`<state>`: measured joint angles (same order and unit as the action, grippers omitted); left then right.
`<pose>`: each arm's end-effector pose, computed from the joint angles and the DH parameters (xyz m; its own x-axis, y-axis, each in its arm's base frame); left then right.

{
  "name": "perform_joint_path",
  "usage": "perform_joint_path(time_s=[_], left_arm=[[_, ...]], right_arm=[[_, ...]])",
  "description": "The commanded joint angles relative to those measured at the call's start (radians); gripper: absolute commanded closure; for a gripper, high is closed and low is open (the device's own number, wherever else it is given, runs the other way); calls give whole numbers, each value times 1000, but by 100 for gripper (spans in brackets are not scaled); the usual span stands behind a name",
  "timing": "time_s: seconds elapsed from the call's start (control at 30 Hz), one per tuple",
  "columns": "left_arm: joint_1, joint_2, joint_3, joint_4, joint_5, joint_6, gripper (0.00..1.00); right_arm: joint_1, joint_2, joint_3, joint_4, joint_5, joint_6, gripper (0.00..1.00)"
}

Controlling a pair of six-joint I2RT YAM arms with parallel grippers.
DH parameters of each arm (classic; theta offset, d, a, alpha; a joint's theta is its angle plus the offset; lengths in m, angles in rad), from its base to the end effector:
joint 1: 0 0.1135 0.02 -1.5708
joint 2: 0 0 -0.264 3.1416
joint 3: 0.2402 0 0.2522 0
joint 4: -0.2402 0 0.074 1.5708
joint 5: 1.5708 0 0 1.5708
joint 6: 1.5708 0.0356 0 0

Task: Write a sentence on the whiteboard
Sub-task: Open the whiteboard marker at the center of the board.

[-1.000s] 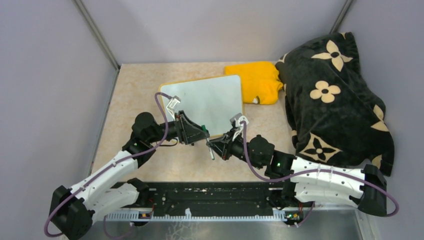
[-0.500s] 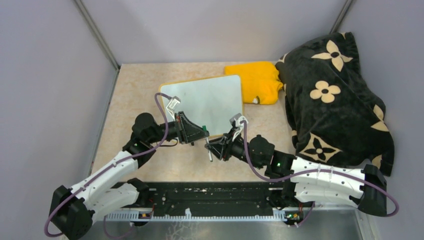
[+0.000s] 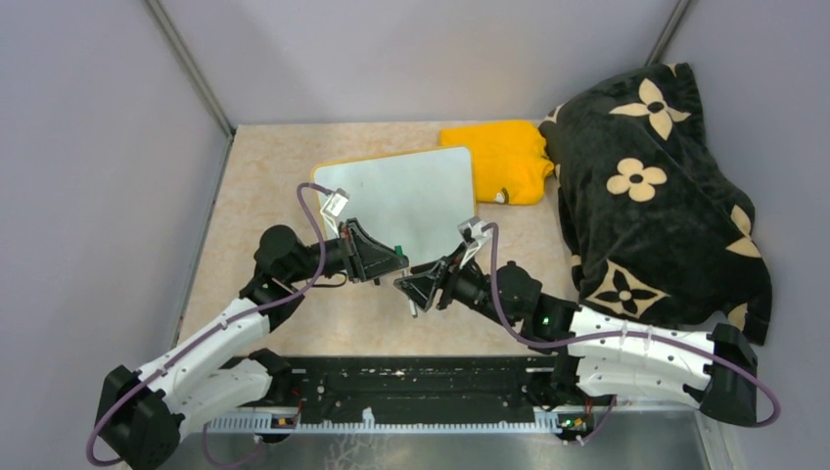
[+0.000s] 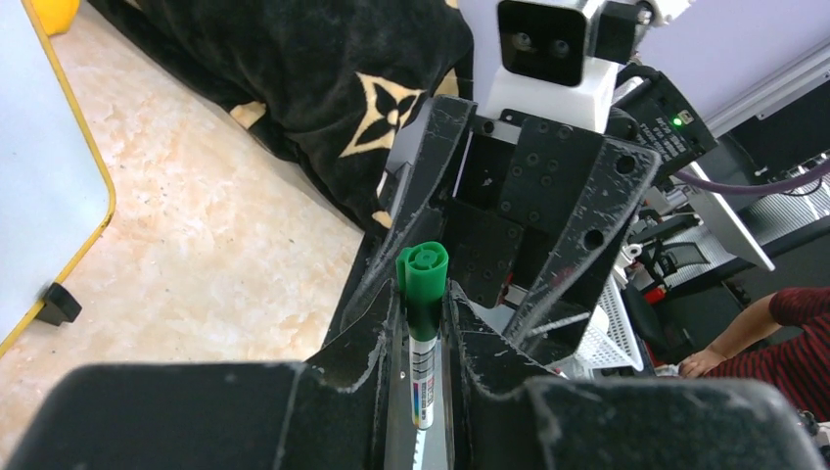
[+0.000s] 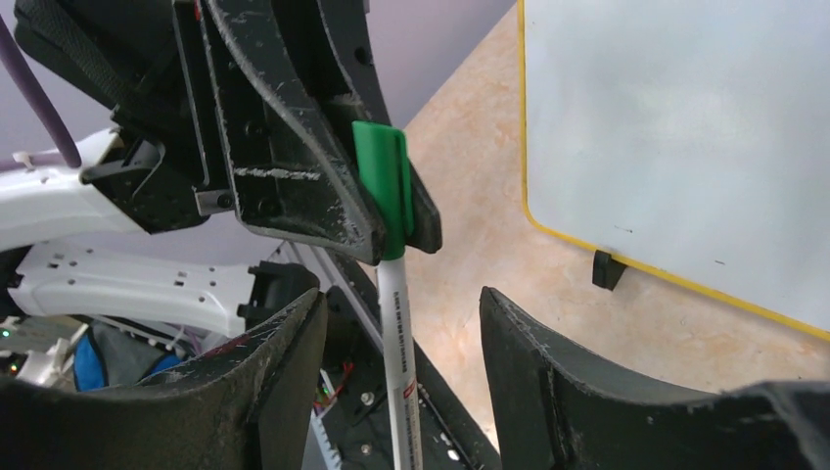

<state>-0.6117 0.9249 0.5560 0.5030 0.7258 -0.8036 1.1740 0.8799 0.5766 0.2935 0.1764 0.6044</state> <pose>0.1591 -0.1405 0.3054 -0.6209 -0.2222 -0.7518 0.7507 0.1076 -0.6518 0.0879 0.1936 0.3000 -0.4806 0.3008 -0.8238 -0.6892 0.4514 0.5668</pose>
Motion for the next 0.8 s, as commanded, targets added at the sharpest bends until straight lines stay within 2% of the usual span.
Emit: perform_joint_path(time_s=[0.0, 0.3, 0.53, 0.7, 0.77], left_arm=[[-4, -30, -15, 78, 24, -28, 100], [-4, -29, -15, 107, 44, -55, 100], [-4, -32, -25, 108, 36, -55, 100], [-5, -39, -39, 101, 22, -53, 100], [-5, -40, -39, 95, 14, -45, 100]], right_arm=[[-34, 3, 7, 82, -19, 60, 43], [-38, 26, 26, 68, -47, 61, 56], [-39, 35, 21, 74, -91, 51, 78], [-39, 23, -7, 82, -96, 43, 100], [-39, 18, -17, 80, -93, 42, 100]])
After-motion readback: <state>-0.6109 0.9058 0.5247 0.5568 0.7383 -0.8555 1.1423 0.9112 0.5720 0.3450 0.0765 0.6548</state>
